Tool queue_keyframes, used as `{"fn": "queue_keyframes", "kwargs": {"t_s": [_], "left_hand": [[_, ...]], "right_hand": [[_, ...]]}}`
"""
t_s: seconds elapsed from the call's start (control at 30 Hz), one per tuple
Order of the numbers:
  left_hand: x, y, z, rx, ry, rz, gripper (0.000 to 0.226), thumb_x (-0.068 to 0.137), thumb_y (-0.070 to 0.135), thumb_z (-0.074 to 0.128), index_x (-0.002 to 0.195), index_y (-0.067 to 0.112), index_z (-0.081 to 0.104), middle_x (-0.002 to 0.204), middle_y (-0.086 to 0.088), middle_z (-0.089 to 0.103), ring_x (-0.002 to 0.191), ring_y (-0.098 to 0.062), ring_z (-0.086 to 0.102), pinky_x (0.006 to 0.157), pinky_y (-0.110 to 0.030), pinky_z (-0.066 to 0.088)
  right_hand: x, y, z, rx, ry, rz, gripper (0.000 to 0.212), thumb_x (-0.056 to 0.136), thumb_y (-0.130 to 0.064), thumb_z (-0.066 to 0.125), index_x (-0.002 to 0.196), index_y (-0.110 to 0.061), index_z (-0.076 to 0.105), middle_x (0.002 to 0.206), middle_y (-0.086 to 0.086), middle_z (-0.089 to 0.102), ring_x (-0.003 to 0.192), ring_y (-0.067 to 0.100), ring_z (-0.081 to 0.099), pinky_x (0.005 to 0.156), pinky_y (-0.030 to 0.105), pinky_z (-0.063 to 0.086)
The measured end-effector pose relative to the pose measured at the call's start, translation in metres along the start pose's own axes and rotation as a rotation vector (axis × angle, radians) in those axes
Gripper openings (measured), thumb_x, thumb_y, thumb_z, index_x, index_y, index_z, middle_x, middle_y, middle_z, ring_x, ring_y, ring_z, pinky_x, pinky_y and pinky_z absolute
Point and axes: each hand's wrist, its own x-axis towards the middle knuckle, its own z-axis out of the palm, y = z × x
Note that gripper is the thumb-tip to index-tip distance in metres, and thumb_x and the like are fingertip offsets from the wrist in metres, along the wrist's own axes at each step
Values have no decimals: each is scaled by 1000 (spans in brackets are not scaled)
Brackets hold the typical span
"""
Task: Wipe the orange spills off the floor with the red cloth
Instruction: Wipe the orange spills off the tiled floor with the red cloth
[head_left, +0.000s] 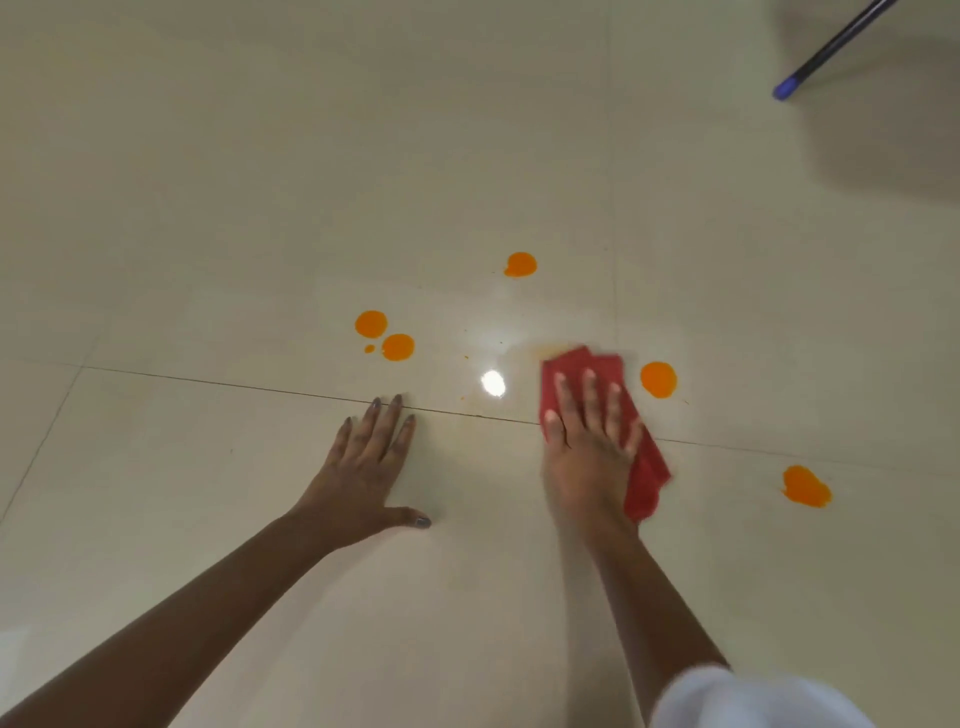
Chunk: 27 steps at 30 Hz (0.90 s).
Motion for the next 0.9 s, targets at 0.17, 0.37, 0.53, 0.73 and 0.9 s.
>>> {"fn": "queue_keyframes", "kwargs": {"t_s": [0.17, 0.37, 0.53, 0.73, 0.9], "left_hand": [[1, 2, 4, -36, 36, 5, 113, 70, 79, 41, 135, 20, -31, 142, -5, -42, 132, -28, -39, 112, -40, -17], [-1, -3, 8, -96, 57, 7, 114, 68, 83, 39, 136, 24, -32, 145, 0, -41, 135, -20, -38, 114, -37, -18], [0, -1, 6, -99, 37, -9, 115, 70, 80, 42, 132, 24, -36, 143, 0, -44, 134, -22, -40, 114, -39, -18], [-4, -6, 1, -96, 31, -19, 113, 69, 82, 39, 142, 22, -22, 143, -3, -42, 134, -25, -39, 113, -37, -17], [-36, -34, -8, -144, 23, -215, 115, 70, 81, 41, 146, 15, -17, 147, -8, -38, 138, -28, -31, 115, -40, -13]], "right_hand": [[-75, -54, 20, 55, -23, -174, 52, 95, -45, 26, 146, -37, 23, 155, -2, 22, 142, 29, 21, 110, 57, 15], [62, -55, 5, -33, -119, -161, 51, 98, -46, 18, 146, -43, 4, 159, -9, 2, 146, 20, -5, 114, 54, -2], [-32, -57, 8, 40, 41, 96, 53, 95, -40, 24, 147, -35, 14, 157, 0, 18, 144, 29, 13, 111, 59, 11], [9, -109, 10, 21, -194, -200, 51, 98, -47, 17, 146, -44, -1, 159, -9, -4, 145, 21, -7, 113, 52, -2], [-30, -84, -3, -17, -132, 49, 50, 98, -47, 24, 147, -40, 16, 158, -3, 16, 143, 27, 17, 106, 55, 21]]}}
